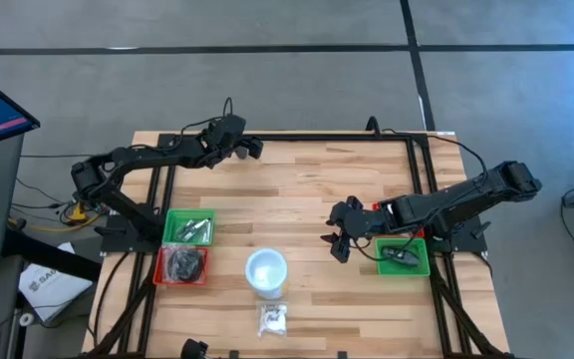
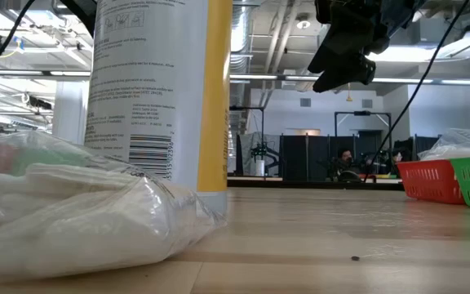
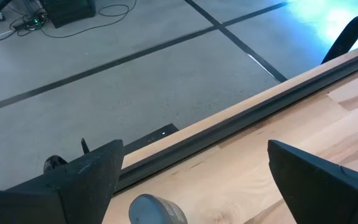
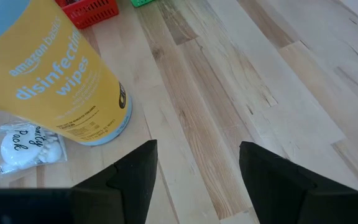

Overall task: Pick & Place Travel size toiletries
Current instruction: Put the bottom gray deodorant into the right green bin

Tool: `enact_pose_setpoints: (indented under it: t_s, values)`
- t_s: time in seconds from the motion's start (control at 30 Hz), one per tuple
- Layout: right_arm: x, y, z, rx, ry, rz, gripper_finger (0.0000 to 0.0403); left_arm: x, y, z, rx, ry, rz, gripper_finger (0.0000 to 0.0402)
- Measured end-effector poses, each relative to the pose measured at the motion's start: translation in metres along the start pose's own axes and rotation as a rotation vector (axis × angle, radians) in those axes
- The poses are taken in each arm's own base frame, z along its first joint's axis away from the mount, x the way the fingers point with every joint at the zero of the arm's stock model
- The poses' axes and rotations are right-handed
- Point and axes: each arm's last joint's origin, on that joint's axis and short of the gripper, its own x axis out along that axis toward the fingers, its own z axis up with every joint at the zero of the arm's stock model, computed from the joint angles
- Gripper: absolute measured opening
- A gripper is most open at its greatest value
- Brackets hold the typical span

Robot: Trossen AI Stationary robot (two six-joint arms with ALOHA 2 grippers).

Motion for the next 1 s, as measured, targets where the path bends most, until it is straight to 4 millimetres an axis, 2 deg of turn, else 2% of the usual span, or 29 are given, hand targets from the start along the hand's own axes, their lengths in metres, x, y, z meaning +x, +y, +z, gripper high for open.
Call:
enact_pose_setpoints:
  t_s: [0.17, 0.43, 0.67, 1.0]
  values:
    - [0.0, 0.0, 0.0, 0.0, 0.0, 0.0, 0.0216, 0.0, 0.0, -0.001, -0.02, 0.001, 0.004, 0.0385]
    - [0.0, 0.0, 0.0, 0.0, 0.0, 0.0, 0.0216, 0.005, 0.007, -0.032, -0.063, 0.007, 0.056, 0.0385]
    - [0.0, 0.0, 0.0, 0.0, -0.001, 0.0, 0.0216, 0.006, 0.011, -0.049, -0.116, -0.058, 0.039, 0.0385]
    - [0.0, 0.0, 0.0, 0.002, -0.004, 0.002, 0.0216, 0.006, 0.014, -0.058, -0.168, -0.1, 0.027, 0.0385]
